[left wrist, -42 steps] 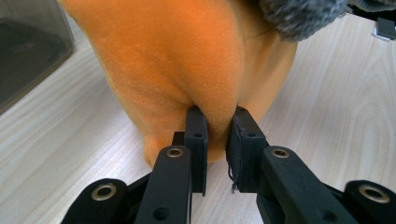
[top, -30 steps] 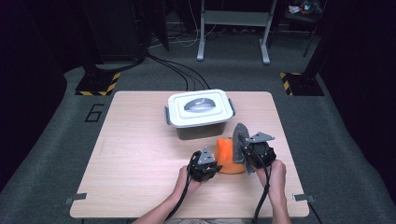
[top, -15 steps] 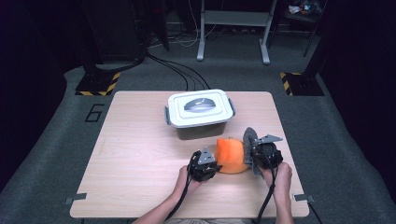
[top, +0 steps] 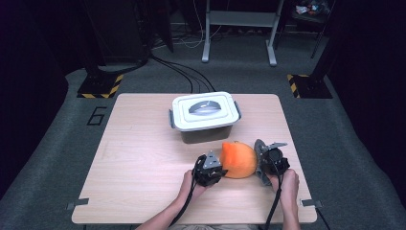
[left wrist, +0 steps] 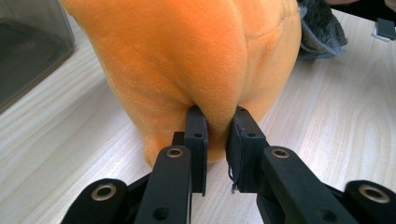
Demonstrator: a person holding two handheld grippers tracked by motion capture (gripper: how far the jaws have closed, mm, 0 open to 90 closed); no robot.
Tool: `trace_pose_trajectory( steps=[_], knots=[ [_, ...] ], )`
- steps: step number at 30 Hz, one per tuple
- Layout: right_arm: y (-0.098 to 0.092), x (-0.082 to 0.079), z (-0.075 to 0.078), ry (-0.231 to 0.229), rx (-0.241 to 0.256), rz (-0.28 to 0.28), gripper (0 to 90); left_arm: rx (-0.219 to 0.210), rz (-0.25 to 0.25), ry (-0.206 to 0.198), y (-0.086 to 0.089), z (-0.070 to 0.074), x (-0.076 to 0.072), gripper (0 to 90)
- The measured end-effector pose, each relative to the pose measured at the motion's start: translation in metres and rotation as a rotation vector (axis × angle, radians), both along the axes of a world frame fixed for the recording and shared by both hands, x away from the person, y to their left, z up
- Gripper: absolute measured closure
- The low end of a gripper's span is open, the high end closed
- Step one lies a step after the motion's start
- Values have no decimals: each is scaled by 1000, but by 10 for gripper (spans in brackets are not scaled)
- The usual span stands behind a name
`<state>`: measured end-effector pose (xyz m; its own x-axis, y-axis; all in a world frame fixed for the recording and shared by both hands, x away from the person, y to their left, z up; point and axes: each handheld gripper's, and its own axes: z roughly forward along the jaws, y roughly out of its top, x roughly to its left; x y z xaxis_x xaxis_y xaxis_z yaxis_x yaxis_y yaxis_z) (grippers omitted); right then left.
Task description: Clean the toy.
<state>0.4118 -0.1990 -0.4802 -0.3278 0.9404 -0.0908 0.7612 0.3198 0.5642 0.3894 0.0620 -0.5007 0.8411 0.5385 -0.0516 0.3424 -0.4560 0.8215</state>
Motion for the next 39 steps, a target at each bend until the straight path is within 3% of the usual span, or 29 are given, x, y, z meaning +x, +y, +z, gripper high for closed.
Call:
trace_pose_trajectory(
  steps=[3,9,12,16,23,30,33,35,39],
  knots=[
    [-3,-1,-1,3,3,-3,724,-1,2,0,0,0,0,789],
    [-8,-15,26,-85,34,-29,726,-2,-2,7,2,0,1,789],
    [-6,-26,48,-150,49,0,726,1,-2,2,2,0,1,789],
    [3,-36,68,-197,46,44,725,1,-2,2,2,0,1,788],
    [24,-43,88,-248,88,135,724,3,3,-5,1,0,1,788],
    [47,-40,91,-250,119,227,721,8,-6,1,1,1,0,787],
    [60,-39,88,-231,123,252,719,14,-7,-13,0,1,0,787],
    [67,-37,85,-220,109,275,718,20,-2,-20,0,1,-1,787],
    [78,-32,74,-198,46,268,721,30,0,-28,-1,1,-1,788]
  ],
)
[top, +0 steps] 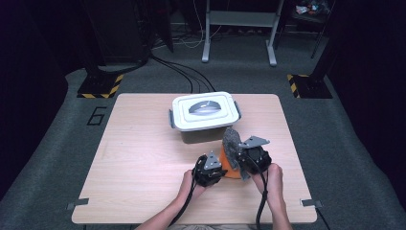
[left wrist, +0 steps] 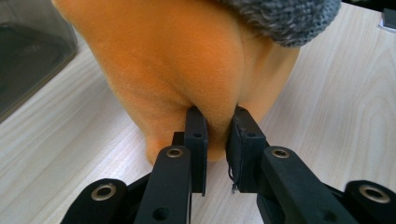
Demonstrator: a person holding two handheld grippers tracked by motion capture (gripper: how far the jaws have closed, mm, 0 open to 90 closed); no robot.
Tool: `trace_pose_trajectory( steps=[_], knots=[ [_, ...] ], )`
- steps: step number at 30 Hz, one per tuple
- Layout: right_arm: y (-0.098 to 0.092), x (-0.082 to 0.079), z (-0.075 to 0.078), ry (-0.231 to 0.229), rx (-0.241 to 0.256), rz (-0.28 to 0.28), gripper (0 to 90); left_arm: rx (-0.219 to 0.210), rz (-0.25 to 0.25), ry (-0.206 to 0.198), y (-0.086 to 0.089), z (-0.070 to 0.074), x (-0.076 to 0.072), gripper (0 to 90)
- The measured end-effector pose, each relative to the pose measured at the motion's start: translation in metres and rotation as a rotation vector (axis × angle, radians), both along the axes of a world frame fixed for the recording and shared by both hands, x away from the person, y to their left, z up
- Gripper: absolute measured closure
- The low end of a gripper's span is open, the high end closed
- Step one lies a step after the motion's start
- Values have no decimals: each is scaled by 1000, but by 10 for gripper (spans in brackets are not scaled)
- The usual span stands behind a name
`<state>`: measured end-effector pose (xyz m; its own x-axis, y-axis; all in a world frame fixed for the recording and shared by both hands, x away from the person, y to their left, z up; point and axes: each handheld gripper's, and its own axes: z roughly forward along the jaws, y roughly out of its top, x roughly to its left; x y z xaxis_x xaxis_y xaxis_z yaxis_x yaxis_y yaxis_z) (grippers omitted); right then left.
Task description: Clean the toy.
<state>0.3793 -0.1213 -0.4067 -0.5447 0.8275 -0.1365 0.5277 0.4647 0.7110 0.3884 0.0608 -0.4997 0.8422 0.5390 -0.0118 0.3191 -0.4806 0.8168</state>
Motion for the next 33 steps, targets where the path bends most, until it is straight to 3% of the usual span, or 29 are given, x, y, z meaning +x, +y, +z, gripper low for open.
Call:
trace_pose_trajectory(
  steps=[6,16,33],
  knots=[
    [-3,1,-2,-17,-26,-29,723,-3,-3,5,0,0,0,789],
    [-22,2,-6,-10,-7,-84,723,-6,-3,1,0,0,-1,788],
    [-56,9,-27,42,16,-195,723,-11,-14,13,0,0,0,787]
  ],
)
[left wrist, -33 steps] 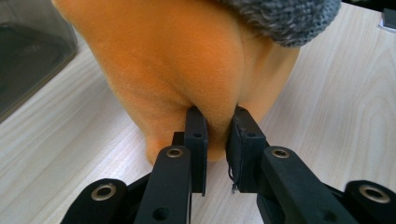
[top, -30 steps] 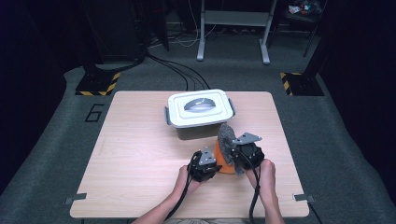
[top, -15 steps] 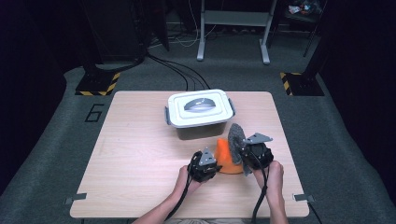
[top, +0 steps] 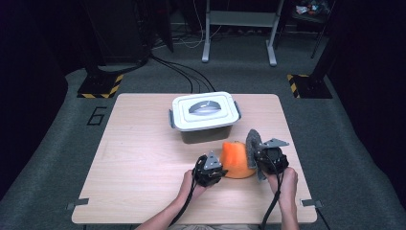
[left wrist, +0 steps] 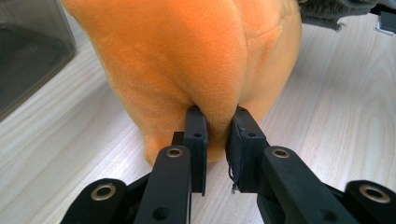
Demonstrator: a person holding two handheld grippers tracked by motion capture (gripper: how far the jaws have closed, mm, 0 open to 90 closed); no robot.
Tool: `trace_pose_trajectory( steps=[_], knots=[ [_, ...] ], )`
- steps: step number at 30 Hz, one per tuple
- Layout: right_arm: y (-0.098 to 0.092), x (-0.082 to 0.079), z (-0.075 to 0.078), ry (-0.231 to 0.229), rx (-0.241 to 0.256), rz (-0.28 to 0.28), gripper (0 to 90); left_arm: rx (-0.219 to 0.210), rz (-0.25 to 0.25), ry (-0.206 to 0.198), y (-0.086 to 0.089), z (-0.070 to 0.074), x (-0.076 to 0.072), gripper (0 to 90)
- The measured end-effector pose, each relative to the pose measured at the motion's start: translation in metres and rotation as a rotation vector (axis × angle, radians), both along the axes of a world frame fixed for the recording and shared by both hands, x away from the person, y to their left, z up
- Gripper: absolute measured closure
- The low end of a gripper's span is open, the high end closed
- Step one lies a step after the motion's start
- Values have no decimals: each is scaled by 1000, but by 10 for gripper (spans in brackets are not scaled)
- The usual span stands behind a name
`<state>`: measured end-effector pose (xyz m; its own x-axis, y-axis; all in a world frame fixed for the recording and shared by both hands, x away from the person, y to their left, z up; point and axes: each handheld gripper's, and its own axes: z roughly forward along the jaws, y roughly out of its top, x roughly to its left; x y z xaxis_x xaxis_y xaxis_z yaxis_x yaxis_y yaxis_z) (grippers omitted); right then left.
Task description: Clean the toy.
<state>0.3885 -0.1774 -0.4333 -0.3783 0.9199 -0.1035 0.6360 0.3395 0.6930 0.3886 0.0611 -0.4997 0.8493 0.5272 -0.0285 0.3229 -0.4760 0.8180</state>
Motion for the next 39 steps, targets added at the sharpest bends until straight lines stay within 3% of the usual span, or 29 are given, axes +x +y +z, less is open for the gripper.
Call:
trace_pose_trajectory(
  steps=[9,17,24,28,32,36,39],
  knots=[
    [-12,6,-19,48,-15,-57,724,-5,7,-7,-1,-1,0,787],
    [-19,14,-39,110,-36,-70,724,-4,9,-6,-1,0,0,787],
    [-25,18,-51,170,-6,-71,723,-3,5,0,0,0,0,786],
    [-29,14,-42,143,-2,-76,722,-5,15,-3,1,-1,0,786],
    [-33,4,-24,98,10,-90,722,-8,15,-4,1,-1,1,786],
    [-32,-11,5,5,34,-67,721,-9,16,-3,1,-1,1,786],
    [-25,-20,24,-51,37,-17,720,-9,16,-4,1,-1,1,785]
  ],
)
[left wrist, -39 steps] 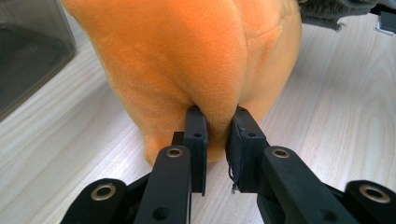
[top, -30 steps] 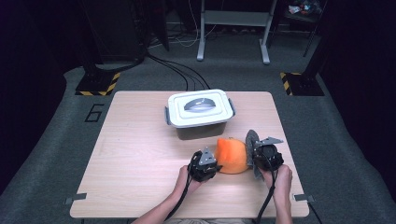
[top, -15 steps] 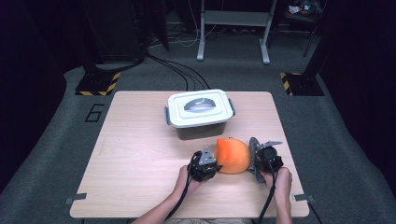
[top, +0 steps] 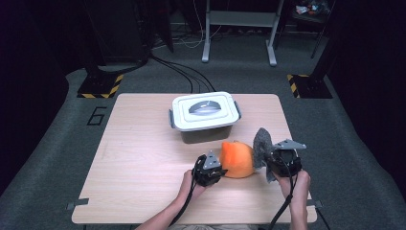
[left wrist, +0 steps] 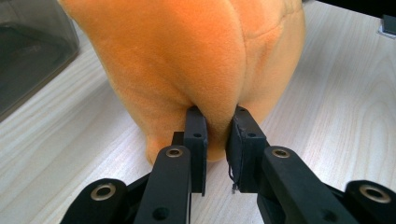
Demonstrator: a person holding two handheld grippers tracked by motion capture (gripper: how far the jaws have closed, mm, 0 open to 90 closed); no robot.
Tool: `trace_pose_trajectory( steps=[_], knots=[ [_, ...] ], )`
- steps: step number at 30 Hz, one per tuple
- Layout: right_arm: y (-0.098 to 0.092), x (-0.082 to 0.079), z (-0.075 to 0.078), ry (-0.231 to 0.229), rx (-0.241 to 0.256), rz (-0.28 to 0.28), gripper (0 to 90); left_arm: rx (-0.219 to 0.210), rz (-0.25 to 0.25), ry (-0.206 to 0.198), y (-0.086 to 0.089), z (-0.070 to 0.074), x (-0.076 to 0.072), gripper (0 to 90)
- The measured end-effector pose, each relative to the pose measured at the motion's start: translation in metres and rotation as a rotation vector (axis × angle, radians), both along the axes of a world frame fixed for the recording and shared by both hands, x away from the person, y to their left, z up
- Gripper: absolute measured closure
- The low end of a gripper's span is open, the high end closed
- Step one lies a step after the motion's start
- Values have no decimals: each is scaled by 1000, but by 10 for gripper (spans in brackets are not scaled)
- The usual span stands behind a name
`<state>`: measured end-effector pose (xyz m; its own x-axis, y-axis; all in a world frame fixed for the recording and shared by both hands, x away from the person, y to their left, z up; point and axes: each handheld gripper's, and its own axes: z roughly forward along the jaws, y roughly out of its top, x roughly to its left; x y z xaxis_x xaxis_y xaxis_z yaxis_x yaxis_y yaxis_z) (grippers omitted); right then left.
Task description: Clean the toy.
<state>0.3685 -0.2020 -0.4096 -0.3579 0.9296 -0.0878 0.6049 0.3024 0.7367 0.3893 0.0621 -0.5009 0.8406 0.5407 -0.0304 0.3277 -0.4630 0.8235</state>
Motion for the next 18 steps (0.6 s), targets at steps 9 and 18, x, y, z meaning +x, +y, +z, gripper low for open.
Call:
trace_pose_trajectory(
  steps=[9,18],
  knots=[
    [40,2,-5,57,-48,102,720,0,-5,2,2,0,1,761],
    [39,13,-15,55,-43,79,721,8,30,-21,5,-2,2,520]
  ],
)
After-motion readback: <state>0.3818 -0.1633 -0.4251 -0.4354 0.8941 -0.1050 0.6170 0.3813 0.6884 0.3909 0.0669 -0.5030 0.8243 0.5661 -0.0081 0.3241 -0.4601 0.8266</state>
